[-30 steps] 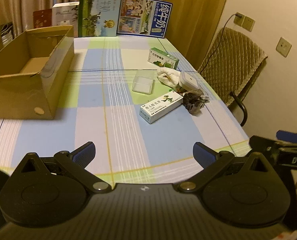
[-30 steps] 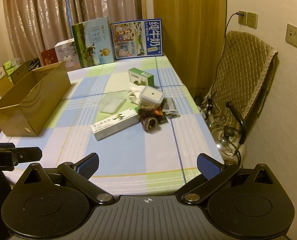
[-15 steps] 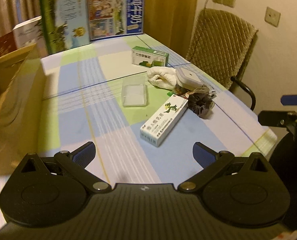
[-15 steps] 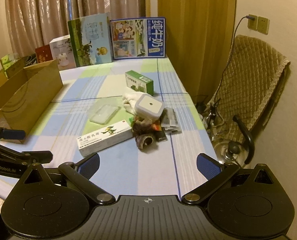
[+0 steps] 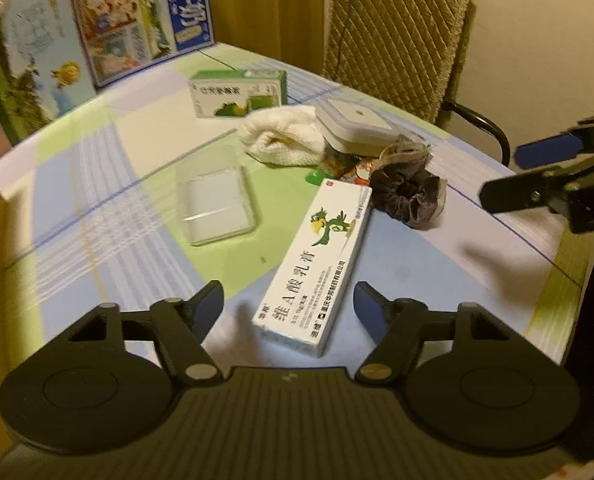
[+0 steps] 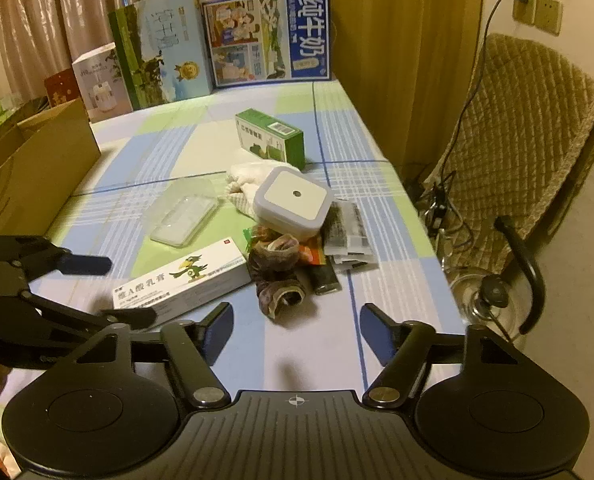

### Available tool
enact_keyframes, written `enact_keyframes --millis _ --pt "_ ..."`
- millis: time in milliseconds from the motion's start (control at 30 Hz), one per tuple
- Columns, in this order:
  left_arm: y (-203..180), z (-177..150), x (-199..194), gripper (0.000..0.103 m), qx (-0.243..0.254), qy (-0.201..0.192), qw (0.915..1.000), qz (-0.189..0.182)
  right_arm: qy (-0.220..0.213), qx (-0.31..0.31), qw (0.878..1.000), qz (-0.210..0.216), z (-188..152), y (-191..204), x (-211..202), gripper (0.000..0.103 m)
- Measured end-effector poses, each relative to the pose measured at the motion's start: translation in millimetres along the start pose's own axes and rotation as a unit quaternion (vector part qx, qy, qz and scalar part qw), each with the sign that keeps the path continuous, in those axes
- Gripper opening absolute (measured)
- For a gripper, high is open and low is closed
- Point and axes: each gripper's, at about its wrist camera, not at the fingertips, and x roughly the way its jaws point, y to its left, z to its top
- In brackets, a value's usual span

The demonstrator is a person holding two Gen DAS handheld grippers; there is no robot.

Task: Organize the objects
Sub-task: 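Grasp the white medicine box with the left tool while the right tool grasps the dark fabric bundle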

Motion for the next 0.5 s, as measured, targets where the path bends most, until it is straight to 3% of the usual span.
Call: enact_keyframes --millis 100,133,467,500 --pt "3 -1 10 0.046 -0.007 0.020 0.9997 -0.008 0.006 0.000 1.000 0.003 4 1 15 0.060" --pt "6 -3 10 0.044 -0.021 0.024 0.9994 -0.012 0.009 0.000 1.000 0.003 5 2 20 0.058" --pt "18 -43 -29 0.036 -0.101 0.030 0.9939 0.031 0.023 0.000 1.000 0.001 9 11 64 0.050" --pt "18 -46 -31 0.036 -0.102 0.029 0.9938 0.033 0.026 0.002 1.000 0.003 8 11 67 0.044"
